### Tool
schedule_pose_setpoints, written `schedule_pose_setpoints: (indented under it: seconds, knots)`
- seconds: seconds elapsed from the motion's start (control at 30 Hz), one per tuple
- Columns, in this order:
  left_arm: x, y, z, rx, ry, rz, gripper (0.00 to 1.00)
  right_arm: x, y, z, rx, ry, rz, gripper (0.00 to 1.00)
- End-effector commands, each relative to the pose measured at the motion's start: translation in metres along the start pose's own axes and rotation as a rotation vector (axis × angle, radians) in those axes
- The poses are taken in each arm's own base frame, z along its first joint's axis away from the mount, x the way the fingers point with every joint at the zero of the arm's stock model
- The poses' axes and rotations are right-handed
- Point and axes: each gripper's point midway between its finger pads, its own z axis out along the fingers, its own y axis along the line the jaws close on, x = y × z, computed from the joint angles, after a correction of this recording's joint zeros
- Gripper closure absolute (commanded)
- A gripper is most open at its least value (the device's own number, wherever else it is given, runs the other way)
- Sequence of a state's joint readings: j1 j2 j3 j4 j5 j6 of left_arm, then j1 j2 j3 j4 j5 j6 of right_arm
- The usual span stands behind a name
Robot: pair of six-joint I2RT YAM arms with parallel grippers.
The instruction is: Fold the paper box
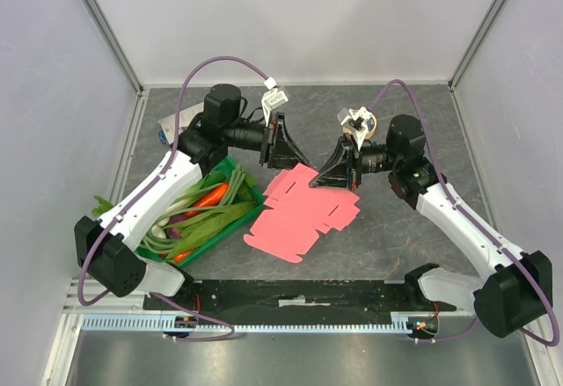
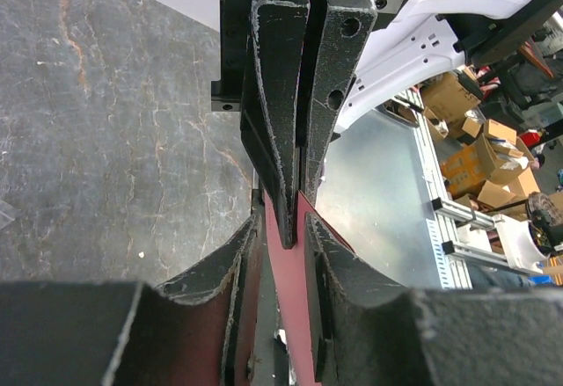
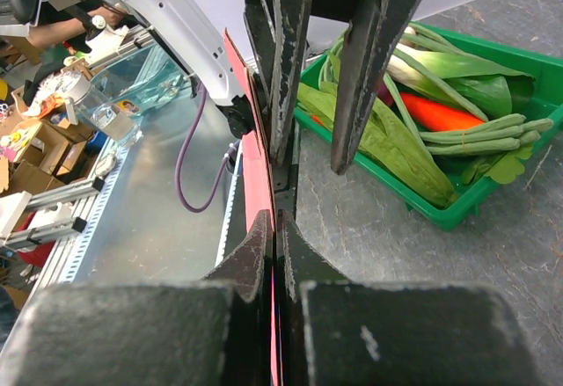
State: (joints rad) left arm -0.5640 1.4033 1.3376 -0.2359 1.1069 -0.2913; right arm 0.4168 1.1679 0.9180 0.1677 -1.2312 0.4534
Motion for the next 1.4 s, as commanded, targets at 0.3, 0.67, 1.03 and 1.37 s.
schedule_pose_setpoints:
  seconds: [0.3,0.67,1.03,1.37]
  knots:
    - [-0.006,-0.031,-0.011,0.072,0.014,0.103,0.61,-0.025,-0.001,-0.001,0.05,-0.04,-0.077,1.0]
    - [-0.009,-0.046,-0.02,0.117,0.006,0.139,0.51,-0.021,-0.006,0.0,0.05,-0.03,-0.061,1.0]
    - [-0.004,-0.05,0.0,0.176,0.036,0.103,0.5,-0.023,-0.004,0.001,0.048,-0.037,-0.069,1.0]
    - [0.005,-0.033,0.011,0.147,0.061,0.055,0.57,-0.032,0.012,0.002,0.01,-0.064,-0.099,1.0]
